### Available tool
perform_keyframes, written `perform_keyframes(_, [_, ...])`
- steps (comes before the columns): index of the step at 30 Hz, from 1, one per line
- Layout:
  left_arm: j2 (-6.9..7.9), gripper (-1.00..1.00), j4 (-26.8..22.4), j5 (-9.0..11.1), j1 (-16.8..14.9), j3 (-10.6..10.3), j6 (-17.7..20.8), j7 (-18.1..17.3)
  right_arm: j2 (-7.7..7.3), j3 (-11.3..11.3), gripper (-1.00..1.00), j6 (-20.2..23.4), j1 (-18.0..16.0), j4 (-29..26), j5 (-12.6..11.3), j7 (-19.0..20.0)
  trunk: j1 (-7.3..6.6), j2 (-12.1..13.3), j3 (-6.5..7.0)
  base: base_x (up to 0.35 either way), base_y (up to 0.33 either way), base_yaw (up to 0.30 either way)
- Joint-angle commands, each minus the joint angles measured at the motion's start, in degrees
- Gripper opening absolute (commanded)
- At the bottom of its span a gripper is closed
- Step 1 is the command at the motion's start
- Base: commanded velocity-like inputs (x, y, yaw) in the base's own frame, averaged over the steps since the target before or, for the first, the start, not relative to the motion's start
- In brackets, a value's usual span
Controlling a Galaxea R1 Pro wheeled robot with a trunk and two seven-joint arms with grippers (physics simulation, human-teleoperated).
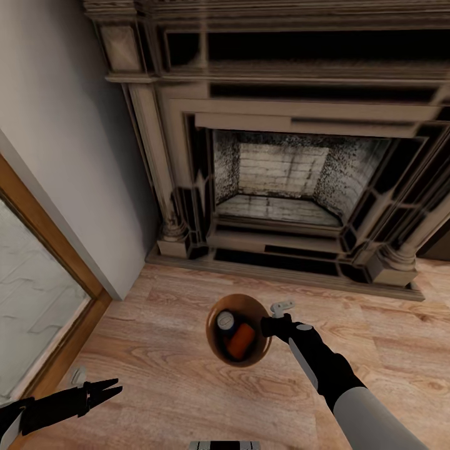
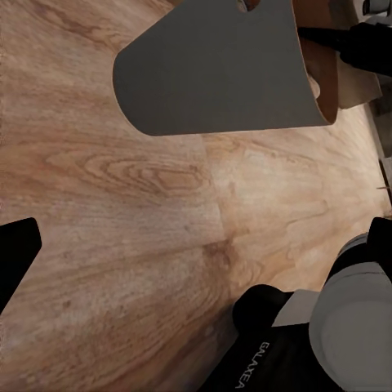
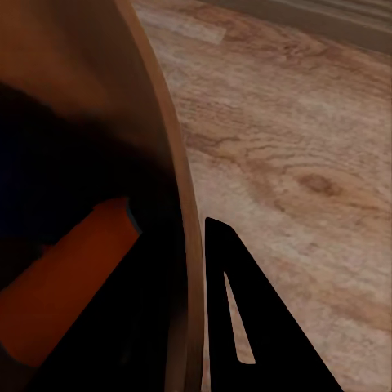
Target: Put the three can of soda from the living room inside the tash can in the kitchen.
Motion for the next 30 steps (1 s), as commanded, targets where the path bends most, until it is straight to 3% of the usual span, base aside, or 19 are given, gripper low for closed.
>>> perform_keyframes(1, [-0.02, 1.0, 0.0, -0.01, 0.0, 0.01, 0.0, 0.0, 0.01, -0.04, -1.0, 0.03, -0.03, -0.08, -0.53, 0.37, 0.0, -0.02, 0.0, 0.0, 0.0, 0.0])
perform_keyframes(5, [-0.01, 1.0, 0.0, -0.02, 0.0, 0.0, 0.0, 0.0, 0.01, -0.04, -1.0, 0.03, -0.03, -0.08, -0.53, 0.36, 0.0, -0.02, 0.0, 0.0, 0.0, 0.0])
perform_keyframes(10, [-0.01, 1.0, 0.0, -0.02, 0.0, 0.04, 0.0, 0.0, 0.01, -0.04, -1.0, 0.03, -0.03, -0.08, -0.53, 0.36, 1.1, -2.02, -0.9, 0.0, 0.0, 0.0])
perform_keyframes(17, [-0.01, 1.0, 0.0, -0.02, 0.0, 0.03, 0.0, 0.0, 0.01, 3.78, -1.0, 0.03, -0.03, -0.08, -0.53, 0.35, 1.76, -3.23, -1.44, 0.0, 0.0, 0.0])
perform_keyframes(30, [-0.02, 1.0, 0.0, 0.0, 0.0, 0.03, 0.0, -0.01, 0.01, 4.35, -1.0, 0.03, -0.03, -0.08, -0.53, 0.34, 3.73, -6.84, -3.05, 0.0, 0.0, 0.0])
